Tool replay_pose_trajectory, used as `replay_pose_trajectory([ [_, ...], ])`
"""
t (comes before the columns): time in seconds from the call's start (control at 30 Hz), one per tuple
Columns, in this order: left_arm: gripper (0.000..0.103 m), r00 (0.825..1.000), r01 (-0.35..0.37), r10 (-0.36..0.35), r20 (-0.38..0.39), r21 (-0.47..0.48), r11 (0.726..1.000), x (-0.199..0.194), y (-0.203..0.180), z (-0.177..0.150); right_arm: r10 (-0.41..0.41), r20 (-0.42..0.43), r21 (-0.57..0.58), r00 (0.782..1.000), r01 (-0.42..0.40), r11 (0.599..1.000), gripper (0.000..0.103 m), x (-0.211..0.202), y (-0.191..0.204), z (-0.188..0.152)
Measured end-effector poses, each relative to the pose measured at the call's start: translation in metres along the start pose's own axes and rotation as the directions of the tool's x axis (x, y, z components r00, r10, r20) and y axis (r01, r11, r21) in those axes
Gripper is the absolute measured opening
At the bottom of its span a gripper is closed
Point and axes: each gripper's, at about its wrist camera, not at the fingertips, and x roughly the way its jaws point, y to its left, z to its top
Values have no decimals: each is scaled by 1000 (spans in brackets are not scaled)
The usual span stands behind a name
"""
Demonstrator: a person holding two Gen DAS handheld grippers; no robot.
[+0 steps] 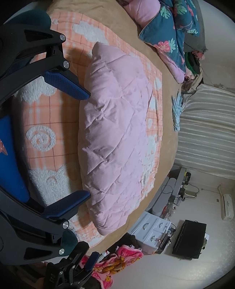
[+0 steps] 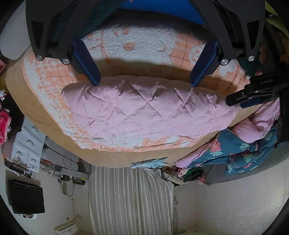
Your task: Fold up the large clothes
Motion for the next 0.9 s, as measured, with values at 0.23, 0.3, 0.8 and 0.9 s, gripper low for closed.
replay_pose_trajectory([
  [0.23, 94, 1000, -5, 5, 0, 2, 1000, -1, 1, 1, -2, 2, -1, 1000, 2, 1000, 99, -1, 1, -1],
  [0.3, 94, 1000, -10, 10, 2, 4, 1000, -2, 2, 2, -3, 2, -1, 1000, 3, 1000, 99, -1, 2, -1],
  [0.8, 94, 999, -32, 32, 2, 17, 999, -4, 2, 2, -15, 8, 6, 1000, 14, 1000, 99, -5, -2, 1],
  [0.9, 94, 999, -33, 33, 3, 17, 999, -5, 2, 2, -17, 8, 7, 1000, 17, 1000, 99, -5, -1, 2],
])
